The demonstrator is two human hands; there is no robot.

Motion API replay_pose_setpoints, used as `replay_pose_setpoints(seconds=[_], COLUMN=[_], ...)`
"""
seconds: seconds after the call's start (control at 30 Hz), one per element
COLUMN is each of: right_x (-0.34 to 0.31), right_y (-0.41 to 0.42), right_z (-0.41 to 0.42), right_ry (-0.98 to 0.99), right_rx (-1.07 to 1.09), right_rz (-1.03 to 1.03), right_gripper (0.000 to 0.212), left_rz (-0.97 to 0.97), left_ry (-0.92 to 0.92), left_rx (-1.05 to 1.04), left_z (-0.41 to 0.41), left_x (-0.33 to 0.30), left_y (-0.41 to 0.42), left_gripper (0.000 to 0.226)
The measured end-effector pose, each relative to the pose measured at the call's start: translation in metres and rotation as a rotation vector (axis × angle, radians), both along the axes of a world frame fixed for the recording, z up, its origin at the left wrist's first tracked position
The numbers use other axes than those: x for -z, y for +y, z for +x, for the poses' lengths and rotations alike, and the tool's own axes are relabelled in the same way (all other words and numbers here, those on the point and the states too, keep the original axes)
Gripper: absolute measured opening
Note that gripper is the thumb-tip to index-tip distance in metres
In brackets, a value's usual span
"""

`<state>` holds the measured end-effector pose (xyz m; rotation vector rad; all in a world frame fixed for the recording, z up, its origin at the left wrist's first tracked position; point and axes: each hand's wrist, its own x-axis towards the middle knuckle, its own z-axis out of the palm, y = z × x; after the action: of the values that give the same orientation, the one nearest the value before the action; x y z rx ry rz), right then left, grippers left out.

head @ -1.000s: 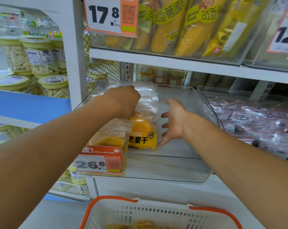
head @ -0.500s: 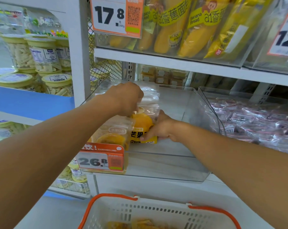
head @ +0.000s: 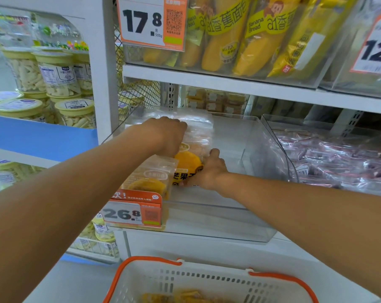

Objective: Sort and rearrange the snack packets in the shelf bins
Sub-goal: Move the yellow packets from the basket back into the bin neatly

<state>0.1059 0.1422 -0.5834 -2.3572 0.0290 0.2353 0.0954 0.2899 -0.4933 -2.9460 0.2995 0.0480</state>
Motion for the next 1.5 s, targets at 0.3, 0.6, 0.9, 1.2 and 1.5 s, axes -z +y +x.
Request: replay_pose_setpoints(seconds=[0.3,0.6,0.9,1.2,1.5], right_x=[-0.004,-0.032,-0.069,-0.033,-0.075], right_y=[-0.007,-0.017,-0.06,-0.064,-0.053], right_z=[0.008,0.001,-0.106,-0.124,-0.057], right_ry=[0.176,0.176,-0.688,-0.69,-0.104], right_rx=[-0.127,-0.027,-0.006,-0.126,-0.709], right_rz=[0.121,0.337,-0.067,-0.014,-0.472], right_gripper=[0.154,0.131,0.065,0.038,0.078], left_rz=[-0.068,-0.171,-0.286,-0.123,-0.24], left_ry=[0.045,-0.022,-0.244,-0.38,0.038], left_rx=[-0.007,0.04,0.384,0.306,0.153], left_z=[-0.002,-0.002,-0.086,-0.135,-0.091], left_x=[-0.004,-0.006,-0.038,-0.013,-0.02], left_y=[0.002,0.004,0.001,-0.003,-0.021], left_gripper=[0.081,0.074,0.041,0.044,0.033])
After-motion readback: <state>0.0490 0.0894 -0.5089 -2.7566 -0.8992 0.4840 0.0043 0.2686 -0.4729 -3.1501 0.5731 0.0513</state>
